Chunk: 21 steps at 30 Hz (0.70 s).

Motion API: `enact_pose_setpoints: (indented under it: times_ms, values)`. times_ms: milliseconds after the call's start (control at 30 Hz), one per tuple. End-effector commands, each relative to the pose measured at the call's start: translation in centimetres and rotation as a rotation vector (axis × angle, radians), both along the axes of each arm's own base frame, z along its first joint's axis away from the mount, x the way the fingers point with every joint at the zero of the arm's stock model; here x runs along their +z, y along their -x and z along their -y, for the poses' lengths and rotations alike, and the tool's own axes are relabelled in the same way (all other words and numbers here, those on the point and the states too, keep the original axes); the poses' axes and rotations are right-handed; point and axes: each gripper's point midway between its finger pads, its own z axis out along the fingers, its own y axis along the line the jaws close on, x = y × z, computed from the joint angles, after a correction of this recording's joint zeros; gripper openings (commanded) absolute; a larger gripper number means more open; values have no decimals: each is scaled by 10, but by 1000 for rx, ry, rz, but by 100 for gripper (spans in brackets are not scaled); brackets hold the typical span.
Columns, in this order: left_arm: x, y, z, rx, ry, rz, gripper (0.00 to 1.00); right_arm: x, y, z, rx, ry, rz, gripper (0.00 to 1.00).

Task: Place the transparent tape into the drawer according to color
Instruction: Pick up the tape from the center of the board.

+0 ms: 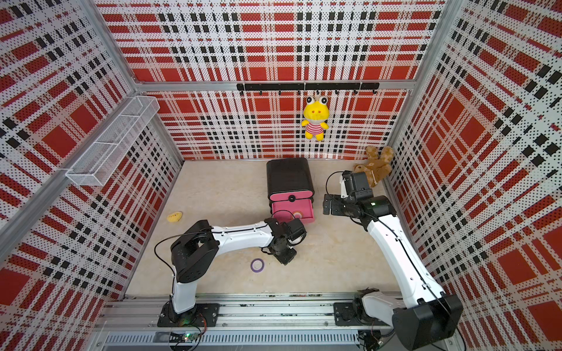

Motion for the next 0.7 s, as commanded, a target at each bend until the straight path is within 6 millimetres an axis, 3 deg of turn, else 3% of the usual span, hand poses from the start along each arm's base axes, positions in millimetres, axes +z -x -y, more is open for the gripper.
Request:
enact_pose_setpoints:
  times_ms: [0,233,500,667]
  values:
    - [15,-7,-3,8,-16,26,0,4,-1,0,10,-10,28,100]
    - [50,-21,-2,48,24,93,0,5,-4,-3,18,-25,31,100]
    - [60,-8,-13,59,33,90,0,10,-6,-3,23,-24,39,100]
    - [78,-1,-12,75,89,103,0,11,-7,-5,28,-31,40,100]
